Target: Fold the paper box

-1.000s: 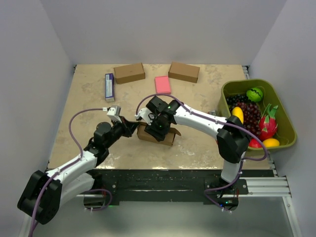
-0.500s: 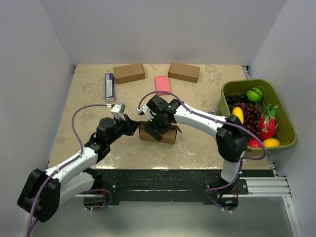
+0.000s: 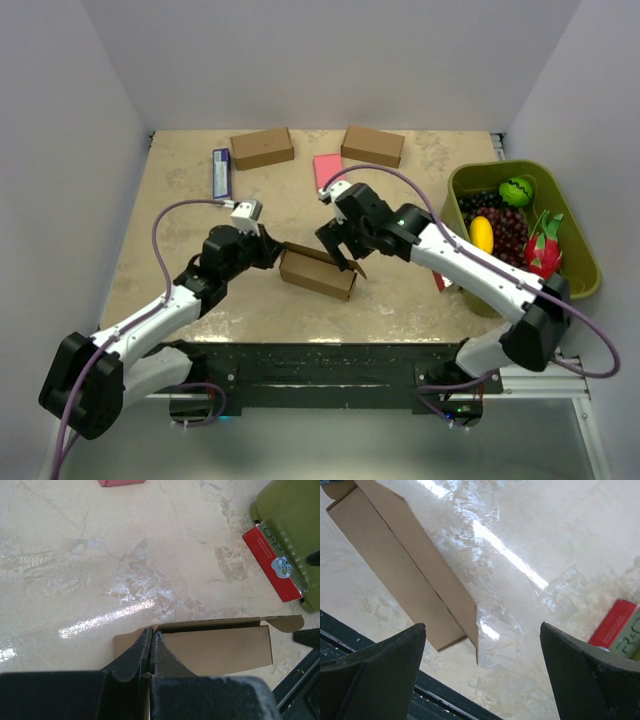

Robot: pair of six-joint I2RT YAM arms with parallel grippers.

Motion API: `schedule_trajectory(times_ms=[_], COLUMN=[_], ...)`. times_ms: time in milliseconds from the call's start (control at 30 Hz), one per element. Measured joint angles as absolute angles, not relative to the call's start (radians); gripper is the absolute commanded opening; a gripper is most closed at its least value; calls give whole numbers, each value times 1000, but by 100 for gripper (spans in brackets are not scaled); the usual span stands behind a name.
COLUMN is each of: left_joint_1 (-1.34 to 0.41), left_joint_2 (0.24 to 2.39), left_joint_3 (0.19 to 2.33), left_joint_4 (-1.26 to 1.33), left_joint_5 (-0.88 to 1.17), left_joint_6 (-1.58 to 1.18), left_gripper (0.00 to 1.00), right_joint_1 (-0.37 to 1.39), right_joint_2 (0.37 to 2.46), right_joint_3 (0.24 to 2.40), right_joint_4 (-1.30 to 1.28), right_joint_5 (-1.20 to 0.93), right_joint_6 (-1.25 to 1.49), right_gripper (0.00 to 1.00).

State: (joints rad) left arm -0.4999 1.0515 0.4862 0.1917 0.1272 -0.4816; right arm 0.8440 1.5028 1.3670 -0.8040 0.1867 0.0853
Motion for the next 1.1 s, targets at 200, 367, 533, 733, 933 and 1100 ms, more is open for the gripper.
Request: schedule_trajectory(times_ms=[200, 367, 533, 733, 933, 1100], left_joint_1=[-504, -506, -508, -511, -511, -512], left_joint_2=[1060, 1058, 1054, 1053, 1047, 1025], left_joint_3=[506, 509, 508, 497, 497, 497], left_joint_4=[163, 156, 76, 20, 19, 9], left_joint_5=[121, 119, 119, 118, 118, 118], left_joint_6=[-470, -467, -452, -448, -445, -431], left_gripper=[0, 14, 34, 39, 40, 38], right_joint_1=[823, 817, 817, 817, 817, 817], right_joint_2=[1381, 1348, 1332, 1322, 1315, 1314], right_joint_3=[1279, 1154, 1123, 1123, 1123, 1113], right_joint_4=[-834, -842, -841, -832, -830, -830], right_joint_5=[244, 240, 226, 215, 206, 189], right_joint_6=[185, 258, 298, 315, 319, 322], right_gripper=[81, 73, 68, 63, 59, 57])
